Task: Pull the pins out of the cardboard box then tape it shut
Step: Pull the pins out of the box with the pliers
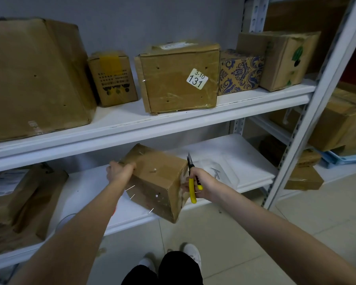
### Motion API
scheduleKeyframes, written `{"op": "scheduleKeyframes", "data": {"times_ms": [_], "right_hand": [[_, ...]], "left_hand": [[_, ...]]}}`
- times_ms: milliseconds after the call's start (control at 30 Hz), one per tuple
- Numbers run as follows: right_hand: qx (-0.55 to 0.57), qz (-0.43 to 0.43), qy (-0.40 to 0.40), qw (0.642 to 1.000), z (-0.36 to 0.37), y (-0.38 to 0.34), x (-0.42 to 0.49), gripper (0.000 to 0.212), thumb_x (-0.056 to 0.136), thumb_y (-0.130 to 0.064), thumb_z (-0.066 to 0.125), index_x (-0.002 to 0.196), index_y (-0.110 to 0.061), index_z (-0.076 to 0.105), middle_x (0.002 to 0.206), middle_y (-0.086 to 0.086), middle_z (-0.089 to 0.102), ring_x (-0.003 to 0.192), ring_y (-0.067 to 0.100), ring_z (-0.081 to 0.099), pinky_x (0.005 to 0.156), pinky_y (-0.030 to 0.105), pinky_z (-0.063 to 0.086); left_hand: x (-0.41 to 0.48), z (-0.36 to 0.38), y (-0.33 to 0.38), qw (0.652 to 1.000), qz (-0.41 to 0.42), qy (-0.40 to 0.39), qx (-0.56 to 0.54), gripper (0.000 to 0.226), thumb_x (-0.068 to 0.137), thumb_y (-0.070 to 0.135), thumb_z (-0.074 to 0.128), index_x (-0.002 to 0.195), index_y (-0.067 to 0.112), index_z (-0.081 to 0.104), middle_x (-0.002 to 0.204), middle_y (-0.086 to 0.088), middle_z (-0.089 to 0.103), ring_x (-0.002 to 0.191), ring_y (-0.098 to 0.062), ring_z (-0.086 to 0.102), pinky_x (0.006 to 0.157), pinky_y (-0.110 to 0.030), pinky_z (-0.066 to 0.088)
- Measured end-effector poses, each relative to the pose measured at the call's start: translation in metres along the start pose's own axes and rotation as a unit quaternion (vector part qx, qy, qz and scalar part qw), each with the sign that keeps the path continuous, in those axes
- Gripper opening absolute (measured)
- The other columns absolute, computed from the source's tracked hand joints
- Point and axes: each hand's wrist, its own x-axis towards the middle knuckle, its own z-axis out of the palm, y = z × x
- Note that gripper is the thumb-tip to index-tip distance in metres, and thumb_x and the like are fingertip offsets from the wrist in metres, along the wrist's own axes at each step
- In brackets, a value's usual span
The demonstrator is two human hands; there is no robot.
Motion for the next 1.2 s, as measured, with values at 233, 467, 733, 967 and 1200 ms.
{"op": "scheduleKeyframes", "data": {"times_ms": [233, 467, 733, 967, 1200], "right_hand": [[0.102, -0.061, 0.038, 0.992, 0.024, -0.013, 0.017, 0.01, 0.09, -0.011, 0.041, 0.08, -0.011, 0.044, 0.094, 0.03, 0.057, 0.098, 0.042, 0.058, 0.09, 0.039, 0.044], [-0.047, -0.084, 0.137, 0.986, 0.034, -0.001, 0.017, 0.012, 0.088, -0.018, 0.046, 0.079, -0.013, 0.04, 0.075, 0.006, 0.04, 0.065, 0.019, 0.04, 0.058, 0.031, 0.032], [-0.122, -0.098, 0.14, 0.978, 0.036, 0.001, 0.004, 0.013, 0.089, -0.018, 0.048, 0.082, -0.009, 0.042, 0.076, 0.006, 0.044, 0.063, 0.019, 0.042, 0.055, 0.03, 0.033], [-0.496, -0.141, 0.208, 0.831, 0.033, 0.001, -0.005, 0.051, 0.084, -0.041, 0.052, 0.119, -0.005, 0.045, 0.115, 0.01, 0.049, 0.108, 0.03, 0.051, 0.078, 0.036, 0.043], [-0.703, -0.156, 0.207, 0.663, 0.035, -0.017, -0.019, 0.061, 0.086, -0.043, 0.049, 0.131, -0.002, 0.041, 0.125, 0.014, 0.046, 0.117, 0.031, 0.043, 0.087, 0.035, 0.041]], "left_hand": [[-0.005, -0.011, -0.014, 0.996, -0.046, 0.062, 0.042, 0.059, 0.088, 0.037, 0.055, 0.133, 0.003, 0.038, 0.133, -0.023, 0.039, 0.121, -0.042, 0.043, 0.099, -0.046, 0.04], [-0.022, -0.029, -0.031, 0.998, -0.03, 0.038, 0.042, 0.057, 0.087, 0.036, 0.056, 0.129, 0.003, 0.035, 0.121, -0.019, 0.052, 0.105, -0.039, 0.055, 0.087, -0.042, 0.049], [-0.047, -0.029, -0.026, 0.996, 0.002, -0.074, 0.042, 0.079, 0.068, 0.053, 0.074, 0.117, 0.02, 0.021, 0.121, -0.012, 0.054, 0.093, -0.031, 0.064, 0.089, -0.043, 0.053], [-0.041, -0.04, -0.027, 0.962, 0.125, -0.152, 0.191, 0.141, 0.053, 0.056, 0.084, 0.148, 0.029, -0.016, 0.156, -0.011, -0.004, 0.145, -0.034, 0.001, 0.115, -0.052, 0.016], [-0.032, -0.041, -0.031, 0.955, 0.153, -0.156, 0.199, 0.134, 0.056, 0.043, 0.088, 0.149, 0.03, -0.007, 0.151, -0.011, 0.005, 0.142, -0.038, 0.013, 0.112, -0.051, 0.026]]}}
